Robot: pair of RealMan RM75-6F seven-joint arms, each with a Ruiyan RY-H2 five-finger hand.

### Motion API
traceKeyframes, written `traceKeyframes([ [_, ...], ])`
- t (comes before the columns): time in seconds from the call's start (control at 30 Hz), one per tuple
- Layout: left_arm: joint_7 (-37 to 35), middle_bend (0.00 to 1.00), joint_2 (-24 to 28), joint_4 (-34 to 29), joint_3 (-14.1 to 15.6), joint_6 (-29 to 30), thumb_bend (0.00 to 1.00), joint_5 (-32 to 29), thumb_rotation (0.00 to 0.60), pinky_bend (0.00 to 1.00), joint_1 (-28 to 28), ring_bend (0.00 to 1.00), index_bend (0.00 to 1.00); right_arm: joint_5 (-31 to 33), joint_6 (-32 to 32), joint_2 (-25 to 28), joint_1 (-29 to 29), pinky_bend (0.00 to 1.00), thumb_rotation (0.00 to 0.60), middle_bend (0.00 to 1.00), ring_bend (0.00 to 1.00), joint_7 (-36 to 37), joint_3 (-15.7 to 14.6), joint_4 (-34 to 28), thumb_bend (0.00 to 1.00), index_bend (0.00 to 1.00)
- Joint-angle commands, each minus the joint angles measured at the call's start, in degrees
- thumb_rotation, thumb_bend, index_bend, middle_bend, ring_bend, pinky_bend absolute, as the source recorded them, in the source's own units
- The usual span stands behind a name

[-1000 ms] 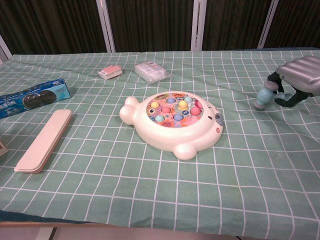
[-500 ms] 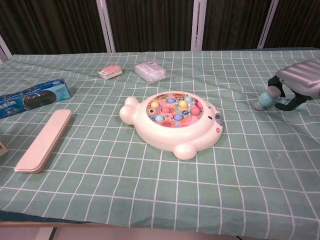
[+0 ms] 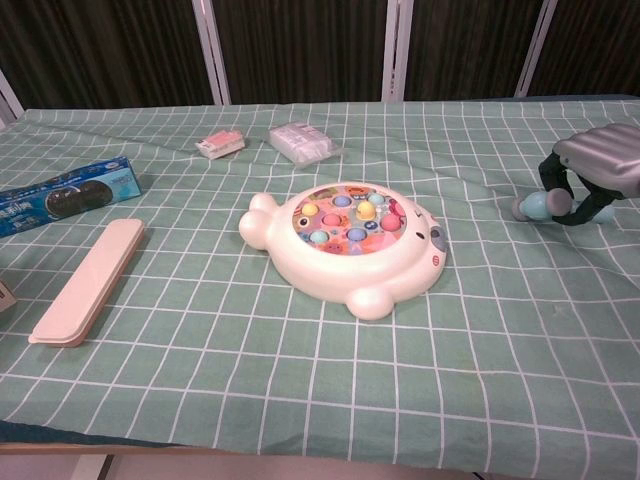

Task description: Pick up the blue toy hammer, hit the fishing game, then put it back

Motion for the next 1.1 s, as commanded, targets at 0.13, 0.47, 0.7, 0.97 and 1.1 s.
traceKeyframes([
  [0.13, 0.2, 0.06, 0.0, 0.0, 0.0, -0.1, 0.42, 0.0, 0.6, 0.04, 0.0, 0.03, 0.0, -0.1, -0.5, 0.0, 0.0, 0.74, 0.6, 0.72, 0.73, 0.6, 0.4, 0.2, 0.4, 0.85],
  [0.47, 0.2, 0.06, -0.1, 0.0, 0.0, -0.1, 0.42, -0.2, 0.6, 0.04, 0.0, 0.03, 0.0, -0.5, -1.2, 0.5, 0.1, 0.74, 0.6, 0.68, 0.71, 2.8, 0.9, 0.0, 0.38, 0.78],
  [0.7, 0.3, 0.07, -0.1, 0.0, 0.0, 0.0, 0.42, -0.2, 0.6, 0.04, 0.0, 0.03, 0.0, -0.7, -1.7, 0.1, 0.1, 0.73, 0.6, 0.66, 0.71, 4.0, 1.0, 0.8, 0.37, 0.75],
  [0.97, 0.4, 0.07, -0.2, 0.0, -0.1, 0.0, 0.42, -0.3, 0.6, 0.04, 0.0, 0.03, 0.0, -0.8, -1.6, 0.0, 0.2, 0.73, 0.6, 0.65, 0.71, 6.0, 1.7, 1.5, 0.36, 0.73],
  [1.1, 0.4, 0.07, -0.2, 0.1, -0.1, -0.1, 0.42, -0.4, 0.6, 0.04, 0.0, 0.03, 0.0, -0.8, -1.6, 0.0, 0.2, 0.73, 0.6, 0.64, 0.71, 6.9, 1.9, 1.6, 0.36, 0.7],
])
